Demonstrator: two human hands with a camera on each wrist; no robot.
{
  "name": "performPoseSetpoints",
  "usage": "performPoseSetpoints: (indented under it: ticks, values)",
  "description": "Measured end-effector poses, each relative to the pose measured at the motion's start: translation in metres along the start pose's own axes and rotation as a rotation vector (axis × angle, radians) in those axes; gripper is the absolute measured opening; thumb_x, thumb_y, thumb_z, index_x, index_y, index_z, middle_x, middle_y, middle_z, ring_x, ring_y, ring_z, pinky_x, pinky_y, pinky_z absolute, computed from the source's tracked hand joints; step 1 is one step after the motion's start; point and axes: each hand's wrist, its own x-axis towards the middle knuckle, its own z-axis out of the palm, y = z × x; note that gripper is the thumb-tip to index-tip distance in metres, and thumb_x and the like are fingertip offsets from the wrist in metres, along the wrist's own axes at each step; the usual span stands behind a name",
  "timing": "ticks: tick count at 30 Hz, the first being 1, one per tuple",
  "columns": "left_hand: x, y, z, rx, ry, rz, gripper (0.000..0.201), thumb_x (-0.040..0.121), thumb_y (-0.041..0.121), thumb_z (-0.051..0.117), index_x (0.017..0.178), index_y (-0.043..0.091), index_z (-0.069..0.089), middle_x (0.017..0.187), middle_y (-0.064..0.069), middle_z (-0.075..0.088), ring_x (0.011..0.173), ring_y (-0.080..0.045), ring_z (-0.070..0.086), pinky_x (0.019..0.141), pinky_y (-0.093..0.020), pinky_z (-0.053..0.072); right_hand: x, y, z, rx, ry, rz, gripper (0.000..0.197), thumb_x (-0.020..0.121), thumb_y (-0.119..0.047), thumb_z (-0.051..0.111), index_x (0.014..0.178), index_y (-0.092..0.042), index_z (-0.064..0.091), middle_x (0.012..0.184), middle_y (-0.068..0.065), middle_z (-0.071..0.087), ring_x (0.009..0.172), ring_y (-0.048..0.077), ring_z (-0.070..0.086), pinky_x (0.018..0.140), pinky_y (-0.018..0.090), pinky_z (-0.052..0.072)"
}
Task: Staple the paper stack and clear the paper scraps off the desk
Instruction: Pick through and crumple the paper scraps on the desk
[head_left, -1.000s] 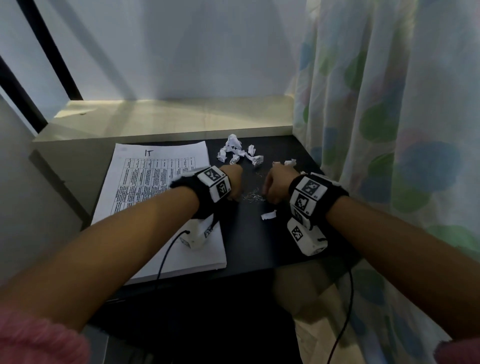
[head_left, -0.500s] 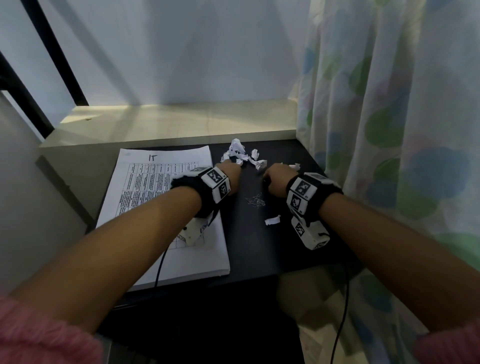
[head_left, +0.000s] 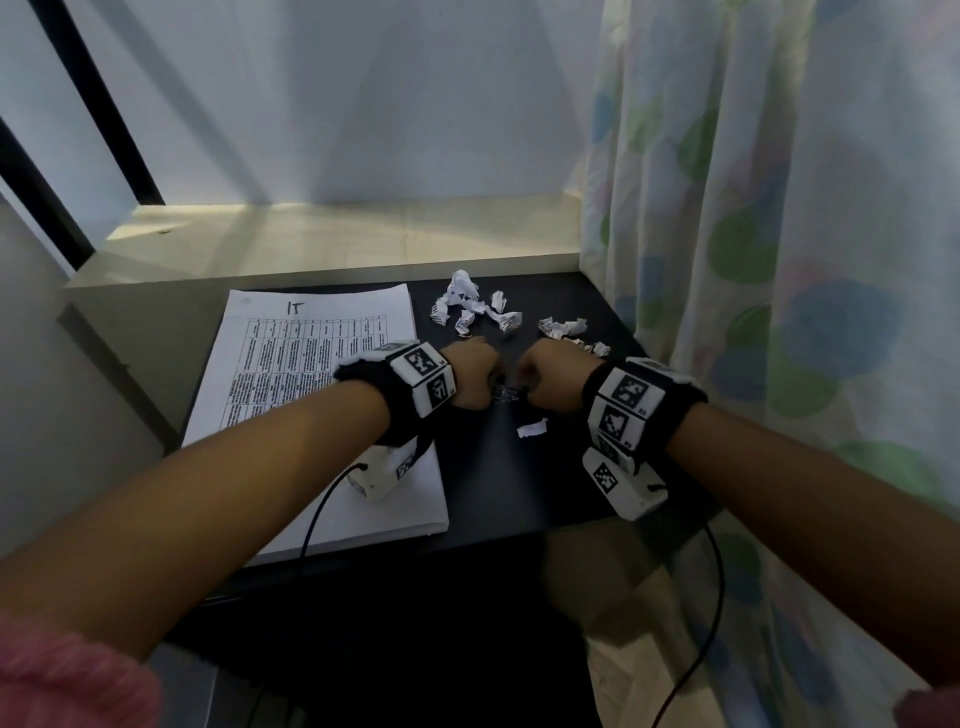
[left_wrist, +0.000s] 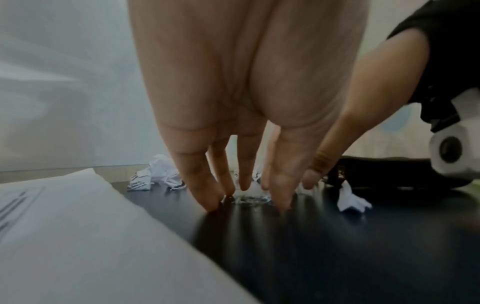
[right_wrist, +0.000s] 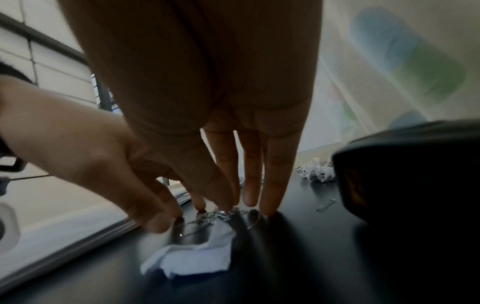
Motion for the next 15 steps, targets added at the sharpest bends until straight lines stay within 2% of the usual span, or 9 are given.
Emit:
performPoseSetpoints:
  ticks: [2,4,5,8,9,11,13,15]
  values:
    - [-0.002,0.002,-0.001,-0.03,-0.001,-0.014,0.038,0.077,0.016,0.067,0.113,0.003,0.065,0.113,-0.016,0.067,0.107,-0.03,0.062,0.08,-0.026,0.045,-0.001,0.002,-0.002,0.032,0.04,0.022,0.028,0.08,-0.005,0.058,0.106,-0.006,0.069,0.112,0.011,0.068,0.107,0.027,0.063,0.082,0.022,0.046]
    - [-0.002,0.002,-0.002,-0.06,-0.004,-0.071,0.045,0.074,0.023,0.075,0.113,0.003,0.066,0.114,-0.013,0.068,0.106,-0.028,0.063,0.081,-0.026,0.046,0.0,0.004,-0.001,0.037,0.067,0.052,0.03,0.08,-0.007,0.06,0.108,-0.006,0.069,0.115,0.011,0.068,0.109,0.027,0.063,0.093,0.029,0.051]
    - [-0.001,0.002,-0.002,-0.078,-0.007,-0.087,0.047,0.072,0.024,0.076,0.113,0.003,0.066,0.114,-0.012,0.068,0.107,-0.027,0.063,0.084,-0.028,0.048,0.001,0.003,0.001,0.036,0.069,0.058,0.029,0.08,-0.007,0.06,0.107,-0.007,0.069,0.115,0.011,0.068,0.109,0.028,0.063,0.093,0.031,0.051]
    - [0.005,0.006,-0.001,-0.129,0.003,-0.104,0.044,0.071,0.019,0.078,0.11,0.002,0.068,0.113,-0.014,0.069,0.106,-0.028,0.065,0.085,-0.032,0.049,0.003,-0.004,0.003,0.086,0.054,0.05,0.026,0.079,-0.006,0.063,0.103,-0.005,0.07,0.109,0.012,0.07,0.106,0.027,0.065,0.079,0.026,0.049]
    - [0.006,0.006,-0.001,-0.145,0.013,-0.109,0.043,0.071,0.017,0.077,0.11,0.002,0.067,0.112,-0.015,0.069,0.106,-0.029,0.064,0.086,-0.032,0.049,0.004,-0.005,0.001,0.126,0.046,0.044,0.025,0.078,-0.005,0.065,0.103,-0.004,0.071,0.109,0.013,0.071,0.105,0.027,0.065,0.079,0.026,0.048]
    - [0.008,0.006,-0.001,-0.175,0.038,-0.13,0.051,0.07,0.018,0.078,0.116,0.002,0.063,0.116,-0.014,0.067,0.11,-0.028,0.063,0.091,-0.034,0.049,0.004,-0.004,-0.004,0.174,0.061,0.038,0.026,0.08,-0.007,0.065,0.105,-0.002,0.071,0.111,0.014,0.071,0.106,0.026,0.065,0.088,0.03,0.05]
    - [0.009,0.004,0.0,-0.176,0.039,-0.143,0.059,0.068,0.025,0.08,0.119,0.003,0.061,0.119,-0.011,0.066,0.112,-0.027,0.062,0.095,-0.034,0.05,0.002,0.002,-0.008,0.175,0.103,0.063,0.026,0.082,-0.009,0.064,0.107,-0.007,0.072,0.115,0.01,0.07,0.109,0.024,0.064,0.097,0.031,0.05]
    - [0.01,0.004,0.001,-0.173,0.018,-0.14,0.06,0.068,0.03,0.081,0.119,0.004,0.063,0.119,-0.01,0.067,0.111,-0.026,0.063,0.096,-0.035,0.05,-0.001,0.007,-0.009,0.18,0.12,0.096,0.025,0.082,-0.011,0.064,0.106,-0.012,0.072,0.117,0.006,0.07,0.111,0.021,0.063,0.1,0.029,0.048]
